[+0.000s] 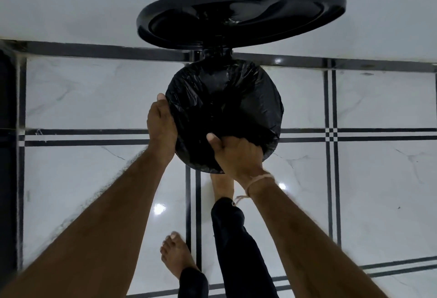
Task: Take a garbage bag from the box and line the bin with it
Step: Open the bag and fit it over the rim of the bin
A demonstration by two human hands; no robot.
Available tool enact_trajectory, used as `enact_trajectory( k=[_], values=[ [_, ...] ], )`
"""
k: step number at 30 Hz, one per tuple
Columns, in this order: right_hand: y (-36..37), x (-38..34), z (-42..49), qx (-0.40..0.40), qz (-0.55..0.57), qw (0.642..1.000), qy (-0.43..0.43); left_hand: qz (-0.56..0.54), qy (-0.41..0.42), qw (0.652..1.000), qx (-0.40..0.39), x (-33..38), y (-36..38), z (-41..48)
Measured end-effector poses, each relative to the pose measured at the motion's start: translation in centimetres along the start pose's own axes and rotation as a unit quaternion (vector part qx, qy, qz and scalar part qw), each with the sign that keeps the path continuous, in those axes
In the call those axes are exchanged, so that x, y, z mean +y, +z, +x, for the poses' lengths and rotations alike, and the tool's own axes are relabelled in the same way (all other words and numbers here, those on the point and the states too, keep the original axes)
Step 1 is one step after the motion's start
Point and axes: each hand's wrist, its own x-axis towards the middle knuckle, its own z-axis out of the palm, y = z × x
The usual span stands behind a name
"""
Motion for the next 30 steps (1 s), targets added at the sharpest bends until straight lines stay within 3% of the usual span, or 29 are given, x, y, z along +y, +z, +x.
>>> enact_trajectory(
  k=[3,5,9,11,13,15,16,17,20,21,22,23,25,30],
  values=[
    [0.3,2.3,-0.9,-0.001,-0.074,0.997,-0.036,-0.008,-0.004,1.000,-0.002,0.2,0.0,-0.1],
    [0.7,3.1,-0.6,0.006,-0.065,0.996,-0.067,-0.018,0.002,1.000,-0.001,0.4,-0.3,-0.6],
    [1.5,4.2,-1.9,0.184,0.105,0.973,-0.086,-0.007,0.014,0.999,0.052,-1.0,-1.6,-3.9],
    [2.2,4.6,-3.5,0.265,0.161,0.949,-0.049,-0.034,-0.041,0.997,0.064,-1.8,-1.7,-6.7],
    [3.3,4.5,-4.6,0.309,0.255,0.916,0.030,-0.145,-0.186,0.972,0.014,-2.1,-1.2,-9.5],
    [3.7,3.8,-5.2,0.310,0.417,0.846,0.119,-0.272,-0.298,0.915,-0.015,-2.4,-0.5,-11.6],
    [3.3,3.2,-5.4,0.284,0.524,0.785,0.167,-0.318,-0.317,0.893,-0.016,-2.8,-0.2,-12.4],
    [2.7,2.6,-5.5,0.239,0.632,0.705,0.218,-0.356,-0.327,0.875,-0.011,-3.0,0.2,-13.1],
    [0.8,1.5,-6.0,0.110,0.844,0.408,0.329,-0.435,-0.345,0.831,0.020,-3.6,1.0,-14.0],
    [0.8,1.4,-6.0,0.084,0.877,0.325,0.343,-0.457,-0.350,0.818,0.026,-3.8,1.2,-14.0],
    [1.1,1.4,-5.9,0.072,0.896,0.271,0.344,-0.473,-0.353,0.807,0.030,-3.8,1.5,-13.9],
    [1.6,1.5,-5.7,0.069,0.905,0.246,0.340,-0.481,-0.355,0.801,0.032,-3.8,1.6,-13.8],
    [2.4,1.6,-5.1,0.070,0.911,0.237,0.331,-0.491,-0.357,0.794,0.039,-4.0,1.9,-13.4],
    [2.7,2.2,-4.5,0.049,0.897,0.279,0.338,-0.523,-0.347,0.777,0.050,-4.4,2.1,-13.2]
  ],
)
